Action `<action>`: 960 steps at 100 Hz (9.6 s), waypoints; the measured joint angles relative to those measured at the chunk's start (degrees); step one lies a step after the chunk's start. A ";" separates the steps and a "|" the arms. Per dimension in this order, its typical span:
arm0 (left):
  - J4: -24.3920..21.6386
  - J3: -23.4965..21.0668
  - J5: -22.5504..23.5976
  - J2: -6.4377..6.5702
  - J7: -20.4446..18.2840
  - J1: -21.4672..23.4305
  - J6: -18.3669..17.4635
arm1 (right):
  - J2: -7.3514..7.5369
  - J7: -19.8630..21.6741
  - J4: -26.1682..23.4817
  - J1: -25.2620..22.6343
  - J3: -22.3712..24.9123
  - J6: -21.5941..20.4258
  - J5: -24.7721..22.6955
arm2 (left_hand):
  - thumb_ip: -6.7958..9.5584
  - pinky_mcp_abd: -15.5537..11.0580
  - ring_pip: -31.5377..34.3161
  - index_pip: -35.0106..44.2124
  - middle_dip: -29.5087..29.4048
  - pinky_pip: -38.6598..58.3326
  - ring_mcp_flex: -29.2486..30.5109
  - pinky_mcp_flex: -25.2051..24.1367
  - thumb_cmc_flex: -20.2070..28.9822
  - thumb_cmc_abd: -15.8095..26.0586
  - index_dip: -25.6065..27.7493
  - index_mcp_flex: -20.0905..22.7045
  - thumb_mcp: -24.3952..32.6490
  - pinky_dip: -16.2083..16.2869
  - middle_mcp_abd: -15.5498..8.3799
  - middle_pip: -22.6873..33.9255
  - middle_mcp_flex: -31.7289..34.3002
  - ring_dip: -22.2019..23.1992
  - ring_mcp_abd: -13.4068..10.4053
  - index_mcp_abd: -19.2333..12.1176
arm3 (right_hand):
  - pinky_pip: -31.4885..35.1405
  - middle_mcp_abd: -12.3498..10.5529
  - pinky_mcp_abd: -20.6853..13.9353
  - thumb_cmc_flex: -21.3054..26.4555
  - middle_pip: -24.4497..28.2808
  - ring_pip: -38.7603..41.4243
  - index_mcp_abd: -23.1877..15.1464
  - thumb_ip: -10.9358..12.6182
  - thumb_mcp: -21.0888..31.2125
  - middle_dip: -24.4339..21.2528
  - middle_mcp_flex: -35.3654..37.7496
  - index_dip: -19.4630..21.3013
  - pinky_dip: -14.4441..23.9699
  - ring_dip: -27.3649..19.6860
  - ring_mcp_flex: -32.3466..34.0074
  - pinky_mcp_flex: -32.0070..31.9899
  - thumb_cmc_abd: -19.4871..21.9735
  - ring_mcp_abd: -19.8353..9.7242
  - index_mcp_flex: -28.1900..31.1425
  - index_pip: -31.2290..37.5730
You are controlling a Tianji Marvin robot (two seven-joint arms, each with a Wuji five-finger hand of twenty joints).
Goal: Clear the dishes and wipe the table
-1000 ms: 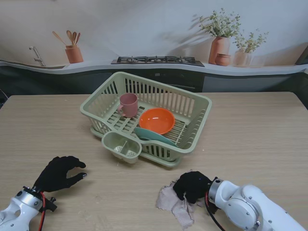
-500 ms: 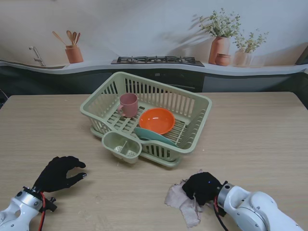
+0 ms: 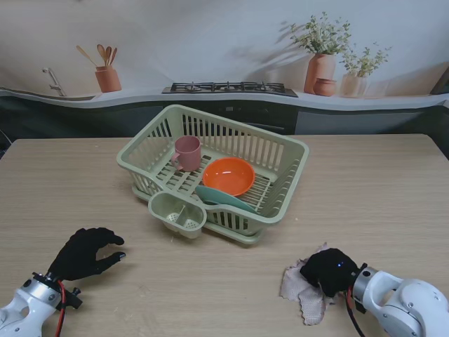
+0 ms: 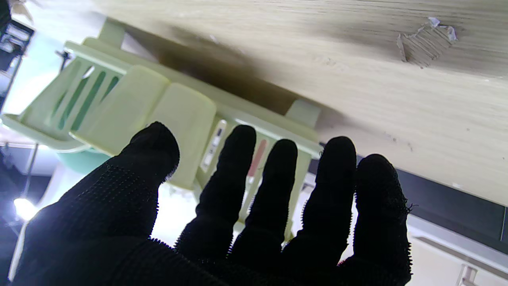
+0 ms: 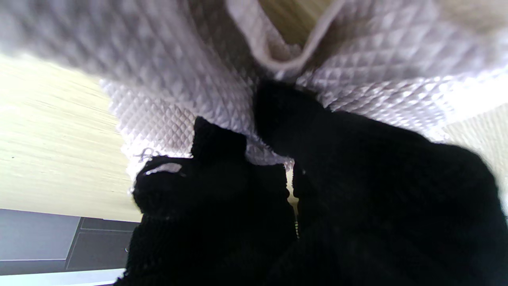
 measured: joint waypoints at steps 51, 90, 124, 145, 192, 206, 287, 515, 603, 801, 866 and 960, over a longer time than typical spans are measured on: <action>0.65 -0.09 0.58 -0.09 1.22 0.24 -0.24 | 0.89 4.09 0.99 11.05 -20.45 7.67 12.67 | 0.00 -0.03 0.00 0.00 0.00 0.00 0.00 -0.03 0.96 0.81 0.00 0.00 -1.34 0.00 0.00 0.00 0.00 0.00 0.00 0.00 | 0.81 1.25 0.86 -0.16 3.89 0.94 0.49 0.09 0.11 1.03 -0.62 -0.93 -0.04 -0.54 0.00 0.00 0.04 0.68 0.02 -2.06; 0.70 -0.01 0.56 -0.11 1.44 0.36 -0.09 | -0.89 3.98 1.51 11.31 -19.20 6.49 10.55 | 0.00 -0.04 0.01 0.05 0.00 0.00 0.00 -0.09 0.96 1.32 0.00 0.00 -1.43 -0.01 0.00 0.00 0.01 0.00 0.00 0.00 | 0.83 1.06 0.86 -0.59 2.05 0.94 0.77 0.04 -0.55 -0.20 -0.57 -1.88 -0.05 -0.64 0.00 0.00 0.24 0.69 0.04 -4.26; 0.77 -0.23 0.77 -0.18 1.82 0.38 -0.45 | -1.13 2.03 -0.26 1.86 -2.06 -1.62 0.91 | 0.00 -0.05 0.01 0.59 0.00 0.00 0.00 -0.32 0.96 1.32 0.00 0.00 -2.75 -0.01 0.00 0.00 0.01 0.00 0.00 0.00 | 0.83 1.06 0.86 -0.50 1.85 0.95 0.36 0.04 -0.50 -0.72 -0.55 -1.29 -0.11 -0.68 0.00 0.00 0.24 0.69 0.02 -2.16; 0.84 -0.15 0.63 -0.18 1.70 0.34 -0.43 | -0.57 -0.72 -0.17 -1.92 4.04 -1.57 -2.12 | 0.00 -0.06 0.01 0.63 0.00 0.00 0.00 -0.34 0.96 1.33 0.00 0.00 -2.75 -0.01 0.00 0.00 0.02 0.00 0.00 0.00 | 0.83 1.06 0.86 -0.42 1.82 0.94 0.36 0.04 -0.41 -0.74 -0.55 -0.96 -0.12 -0.68 0.00 0.00 0.24 0.69 0.01 -1.49; 0.85 -0.14 0.85 -0.20 2.18 0.38 -0.31 | 0.28 -1.06 1.49 -0.76 2.53 1.19 0.23 | 0.00 -0.10 0.01 0.68 0.00 0.00 0.00 -0.36 0.96 1.33 0.00 0.00 -2.75 -0.01 0.00 0.00 0.03 0.00 0.00 0.00 | 0.84 1.32 0.87 0.00 2.19 0.95 -1.19 0.05 0.69 0.15 -0.56 1.30 -0.15 -0.69 0.00 0.00 0.05 0.70 0.01 2.56; 0.85 -0.14 1.07 -0.23 2.50 0.41 -0.26 | 0.55 2.90 0.85 0.77 -0.39 1.08 5.19 | 0.00 -0.13 0.01 0.68 0.00 0.00 0.00 -0.37 0.96 1.34 0.00 0.00 -2.75 -0.01 0.00 0.00 0.03 0.00 0.00 0.00 | 0.85 1.58 1.05 0.00 3.32 0.97 -0.84 0.07 0.75 0.75 -0.57 1.22 -0.15 -0.69 0.00 -0.03 0.05 0.87 0.01 1.65; 0.79 -0.60 0.93 -0.53 3.61 0.84 -0.43 | -1.04 0.75 0.96 4.09 -5.74 0.62 2.30 | 0.00 -0.18 0.01 0.69 0.00 0.00 0.00 -0.43 0.96 1.35 0.00 0.00 -2.76 -0.02 0.00 0.00 0.03 0.00 0.00 0.00 | 0.93 1.26 1.10 -0.40 2.41 1.45 -0.65 0.04 -0.47 -0.67 -0.57 -0.90 -0.18 -0.69 0.00 -0.12 0.78 0.89 0.03 -1.17; -1.42 -3.23 -8.24 -0.92 -2.62 2.77 -1.39 | 0.13 -9.48 7.24 2.62 2.10 8.15 -5.01 | 0.67 -0.52 -0.15 -2.96 0.00 0.00 -0.74 -1.58 3.17 2.12 0.04 0.00 -6.39 -0.37 0.00 -0.57 0.01 0.00 0.00 0.02 | 0.91 1.42 1.08 0.14 1.79 1.45 -0.42 0.18 0.89 -0.82 -0.65 1.47 -0.18 -0.69 -0.01 -0.78 0.81 0.86 -1.13 5.18; -1.29 -3.15 -6.46 -1.11 -0.68 2.85 -1.27 | 0.58 -14.14 22.48 22.90 -12.88 18.42 -5.88 | 0.67 -0.59 -0.16 -5.83 0.00 0.00 -0.74 -1.67 3.14 2.16 1.10 0.66 -6.93 -0.56 0.00 -0.58 0.01 0.00 0.00 0.09 | 0.55 1.61 1.47 0.17 2.06 1.45 -1.53 0.18 0.64 -1.49 -1.24 1.27 -0.23 -1.38 -0.17 -1.22 1.54 0.84 -0.72 4.31; -0.25 -2.89 -5.75 -1.29 0.54 2.67 -0.99 | 0.66 -14.78 21.23 17.66 -5.74 14.75 -6.90 | 0.67 -0.63 -0.17 -6.54 0.00 0.00 -0.74 -1.91 3.13 2.78 2.22 0.66 -9.08 -0.57 0.00 -0.59 0.01 0.00 0.00 0.09 | -0.29 1.88 1.76 0.27 1.78 1.64 -2.60 0.19 1.41 -1.41 -1.32 3.25 -0.27 -1.40 -0.16 -1.88 2.24 0.88 -0.65 8.09; 0.00 -2.98 -5.66 -1.31 0.75 2.59 -1.47 | 1.49 -16.38 17.60 10.40 -1.10 14.41 -6.66 | 0.67 -0.64 -0.17 -6.54 0.00 0.00 -0.74 -1.91 3.13 2.79 2.23 0.66 -9.08 -0.57 0.00 -0.59 0.01 0.00 0.00 0.09 | -0.30 2.69 2.41 0.35 2.95 1.65 -2.48 0.21 3.85 0.30 -1.32 3.68 -0.27 -1.41 -0.16 -1.98 1.17 1.34 0.56 10.18; 0.12 -2.93 -4.71 -1.46 2.71 2.76 -1.25 | 1.51 -12.30 25.02 23.97 -10.83 16.96 -6.03 | 0.67 -0.65 -0.18 -6.55 0.00 0.00 -0.74 -2.07 3.13 2.79 2.24 0.66 -9.08 -0.58 0.00 -0.61 0.01 0.00 0.00 0.09 | -0.38 2.41 2.42 0.89 1.62 1.65 -1.57 0.18 1.47 -1.46 -1.35 3.37 -0.27 -1.41 -0.17 -2.14 2.27 1.26 -0.58 8.38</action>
